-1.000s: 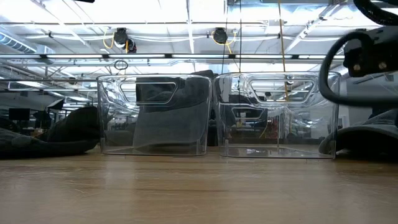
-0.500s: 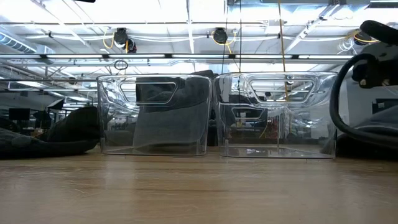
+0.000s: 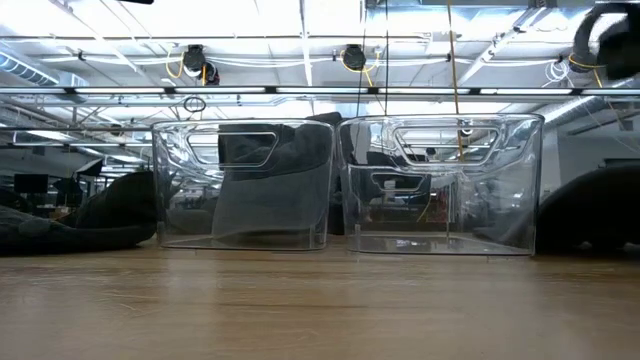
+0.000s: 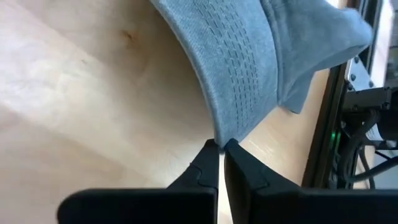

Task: Pick & Place hat
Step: Put the gray cap into the left transparent bin

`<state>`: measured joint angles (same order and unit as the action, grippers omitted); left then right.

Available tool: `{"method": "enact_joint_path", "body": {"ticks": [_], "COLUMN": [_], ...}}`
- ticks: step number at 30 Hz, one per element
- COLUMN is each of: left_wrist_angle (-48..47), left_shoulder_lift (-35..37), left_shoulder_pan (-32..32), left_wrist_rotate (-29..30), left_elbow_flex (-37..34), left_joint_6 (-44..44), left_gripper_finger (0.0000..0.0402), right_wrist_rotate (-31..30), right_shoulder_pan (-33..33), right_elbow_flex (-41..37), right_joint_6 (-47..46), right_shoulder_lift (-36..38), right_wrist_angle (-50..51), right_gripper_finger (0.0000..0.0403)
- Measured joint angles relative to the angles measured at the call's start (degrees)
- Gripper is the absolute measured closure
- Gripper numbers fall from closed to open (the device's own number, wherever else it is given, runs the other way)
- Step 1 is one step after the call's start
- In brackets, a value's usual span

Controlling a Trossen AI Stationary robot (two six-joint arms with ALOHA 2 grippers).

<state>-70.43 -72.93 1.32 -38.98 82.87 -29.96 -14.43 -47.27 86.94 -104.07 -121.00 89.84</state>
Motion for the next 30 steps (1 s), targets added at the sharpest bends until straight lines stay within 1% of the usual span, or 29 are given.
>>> {"method": "enact_joint_path", "body": {"ticks": [4, 8, 10, 13, 17, 22, 25, 30], "left_wrist_angle": [0.0, 0.1, 0.1, 0.2, 0.2, 0.2, 0.2, 0.2], "left_shoulder_lift": [0.0, 0.0, 0.0, 0.0, 0.0, 0.0, 0.0, 0.0], "left_shoulder_pan": [0.0, 0.0, 0.0, 0.0, 0.0, 0.0, -0.1, -0.5], "left_wrist_rotate": [0.0, 0.0, -1.0, -2.6, -2.8, -2.8, -2.8, -3.1], "left_elbow_flex": [0.0, 0.0, 0.0, 0.0, 0.0, 0.0, 0.0, 0.0], "left_joint_6": [0.9, 1.4, 1.4, 1.4, 1.3, 1.2, 1.1, -0.9], "left_gripper_finger": [0.0133, 0.0137, 0.0135, 0.0131, 0.0131, 0.0131, 0.0131, 0.0130], "right_wrist_rotate": [1.3, 3.0, 4.1, 5.9, 7.9, 12.6, 13.3, 16.3], "right_shoulder_pan": [-1.1, -2.1, -2.4, -2.4, -2.3, -1.3, -0.1, 3.4], "right_elbow_flex": [0.0, 0.0, 0.0, 0.0, 0.0, 0.1, 0.1, 0.1], "right_joint_6": [0.7, 4.4, 6.6, 8.1, 7.8, 7.5, 8.4, 16.6], "right_shoulder_lift": [4.1, 8.4, 11.1, 16.5, 24.4, 33.5, 37.1, 40.6], "right_wrist_angle": [0.0, 0.0, 0.0, 0.1, 0.1, 0.2, -0.1, -5.3], "right_gripper_finger": [0.0402, 0.0403, 0.0403, 0.0403, 0.0403, 0.0402, 0.0402, 0.0402]}}
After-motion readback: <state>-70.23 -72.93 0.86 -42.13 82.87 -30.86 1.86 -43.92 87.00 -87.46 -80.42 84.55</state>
